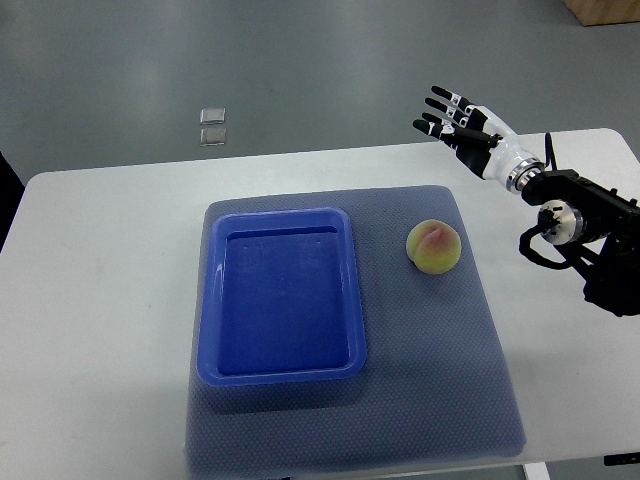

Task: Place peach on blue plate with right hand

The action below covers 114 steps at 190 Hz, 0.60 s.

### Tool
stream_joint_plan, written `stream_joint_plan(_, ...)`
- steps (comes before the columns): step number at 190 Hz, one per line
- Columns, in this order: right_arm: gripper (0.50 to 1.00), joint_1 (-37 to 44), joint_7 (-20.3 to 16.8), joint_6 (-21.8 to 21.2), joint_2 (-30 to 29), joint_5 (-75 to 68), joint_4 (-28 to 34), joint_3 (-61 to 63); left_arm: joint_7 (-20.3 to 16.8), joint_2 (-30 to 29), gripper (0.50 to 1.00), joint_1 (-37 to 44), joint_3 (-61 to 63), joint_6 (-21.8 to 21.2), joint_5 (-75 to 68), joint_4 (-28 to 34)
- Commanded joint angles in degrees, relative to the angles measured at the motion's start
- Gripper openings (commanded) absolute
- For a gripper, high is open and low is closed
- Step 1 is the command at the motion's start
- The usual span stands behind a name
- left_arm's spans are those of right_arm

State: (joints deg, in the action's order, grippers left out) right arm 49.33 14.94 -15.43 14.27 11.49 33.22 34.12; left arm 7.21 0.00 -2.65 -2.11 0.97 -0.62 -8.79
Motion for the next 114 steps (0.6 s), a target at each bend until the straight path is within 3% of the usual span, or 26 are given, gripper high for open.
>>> stream_joint_plan(1, 0.926, 0.51, -0.09, -1.53, 0.06, 1.25, 0.26, -0.02, 0.0, 0.0, 1.0, 0.01, 0.01, 0.0, 0.0, 0.0)
stream_joint_plan(32, 0.926, 1.65, -0.17, -2.06, 0.94, 4.42, 1.05, -0.2, 0.0, 0.0, 1.0, 0.01, 0.01, 0.0, -0.08, 0.0)
stream_joint_plan(59, 0.926, 5.07, 0.0, -5.57, 3.04, 17.95, 1.32, -3.09, 0.0, 0.0, 1.0, 0.01, 0.01, 0.0, 0.0, 0.08)
stream_joint_plan(86, 0.926, 7.54, 0.09, -7.95, 4.8, 22.7, 2.99, -6.17, 0.0, 0.0, 1.0, -0.08, 0.01, 0.0, 0.0, 0.08)
stream_joint_plan(87, 0.926, 9.1, 0.09, -8.56, 6.8, 24.96, 5.51, -8.0, 0.0, 0.0, 1.0, 0.01, 0.01, 0.0, 0.0, 0.08)
stream_joint_plan(105, 0.926, 10.7, 0.18, -8.83, 8.49, 26.92, 7.73, -9.95, 0.0, 0.0, 1.0, 0.01, 0.01, -0.09, 0.0, 0.08)
stream_joint_plan(106, 0.926, 12.88, 0.26, -8.91, 10.32, 29.36, 10.52, -12.83, 0.0, 0.0, 1.0, 0.01, 0.01, 0.0, 0.0, 0.08)
stream_joint_plan(114, 0.926, 14.74, 0.53, -8.91, 11.39, 31.57, 12.47, -15.48, 0.0, 0.0, 1.0, 0.01, 0.09, 0.0, 0.0, 0.08)
